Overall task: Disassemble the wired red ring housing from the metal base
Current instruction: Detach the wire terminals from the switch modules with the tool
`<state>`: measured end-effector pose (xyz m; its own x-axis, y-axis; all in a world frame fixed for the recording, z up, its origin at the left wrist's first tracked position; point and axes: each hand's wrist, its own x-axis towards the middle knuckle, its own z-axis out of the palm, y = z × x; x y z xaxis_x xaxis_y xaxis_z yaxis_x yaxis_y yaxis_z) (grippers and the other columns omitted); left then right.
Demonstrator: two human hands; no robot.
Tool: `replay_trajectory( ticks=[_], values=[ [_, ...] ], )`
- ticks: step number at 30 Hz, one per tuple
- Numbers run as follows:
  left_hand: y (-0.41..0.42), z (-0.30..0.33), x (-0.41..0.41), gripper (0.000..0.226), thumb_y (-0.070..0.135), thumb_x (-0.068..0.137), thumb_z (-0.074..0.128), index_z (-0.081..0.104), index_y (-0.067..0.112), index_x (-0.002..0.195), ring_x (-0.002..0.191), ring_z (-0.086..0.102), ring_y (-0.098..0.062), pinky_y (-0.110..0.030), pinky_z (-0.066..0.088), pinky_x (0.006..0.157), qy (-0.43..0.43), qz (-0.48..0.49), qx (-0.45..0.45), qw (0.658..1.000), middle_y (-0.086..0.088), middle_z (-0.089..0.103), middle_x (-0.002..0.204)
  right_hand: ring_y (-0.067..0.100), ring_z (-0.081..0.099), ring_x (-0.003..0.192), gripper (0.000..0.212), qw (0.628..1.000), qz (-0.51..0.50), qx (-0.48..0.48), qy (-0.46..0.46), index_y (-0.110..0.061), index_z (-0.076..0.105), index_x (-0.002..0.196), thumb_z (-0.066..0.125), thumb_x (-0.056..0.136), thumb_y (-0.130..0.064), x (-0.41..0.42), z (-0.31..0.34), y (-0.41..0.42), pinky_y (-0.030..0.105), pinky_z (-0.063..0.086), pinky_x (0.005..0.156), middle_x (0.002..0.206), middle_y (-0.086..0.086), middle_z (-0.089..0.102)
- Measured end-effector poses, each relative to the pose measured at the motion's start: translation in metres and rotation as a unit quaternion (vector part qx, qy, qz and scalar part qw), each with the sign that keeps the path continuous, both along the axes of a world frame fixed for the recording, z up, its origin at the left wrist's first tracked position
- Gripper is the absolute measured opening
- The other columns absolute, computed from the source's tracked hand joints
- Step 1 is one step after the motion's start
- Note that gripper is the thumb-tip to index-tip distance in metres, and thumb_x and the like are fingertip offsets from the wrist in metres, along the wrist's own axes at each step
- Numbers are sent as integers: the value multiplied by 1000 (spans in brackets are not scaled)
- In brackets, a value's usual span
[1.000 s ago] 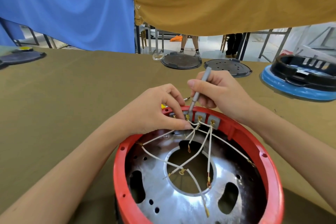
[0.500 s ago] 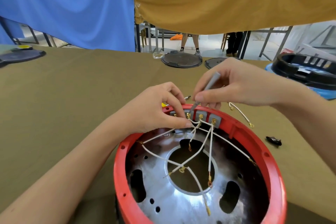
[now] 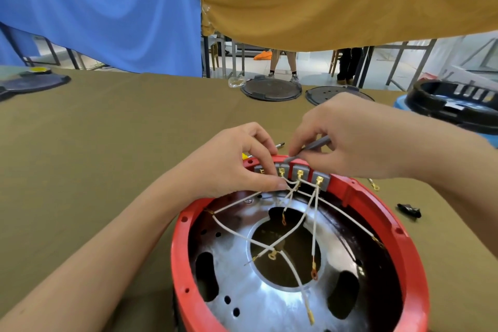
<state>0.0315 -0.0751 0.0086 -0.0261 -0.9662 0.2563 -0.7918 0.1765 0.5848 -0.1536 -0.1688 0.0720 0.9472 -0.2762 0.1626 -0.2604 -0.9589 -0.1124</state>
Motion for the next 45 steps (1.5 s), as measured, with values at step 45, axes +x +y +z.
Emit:
replay_trajectory(
  ticks=[45],
  values=[
    [1,2,-5,14,40,66,87,78,30,71,97,60,-6,-38,48,92,50,3,-13,999,12,57,97,0,46,56,23,994,-80,-19,74,-31,58,70,65,87,-17,31,8,20,17,42,58,66,-13,57]
  ],
)
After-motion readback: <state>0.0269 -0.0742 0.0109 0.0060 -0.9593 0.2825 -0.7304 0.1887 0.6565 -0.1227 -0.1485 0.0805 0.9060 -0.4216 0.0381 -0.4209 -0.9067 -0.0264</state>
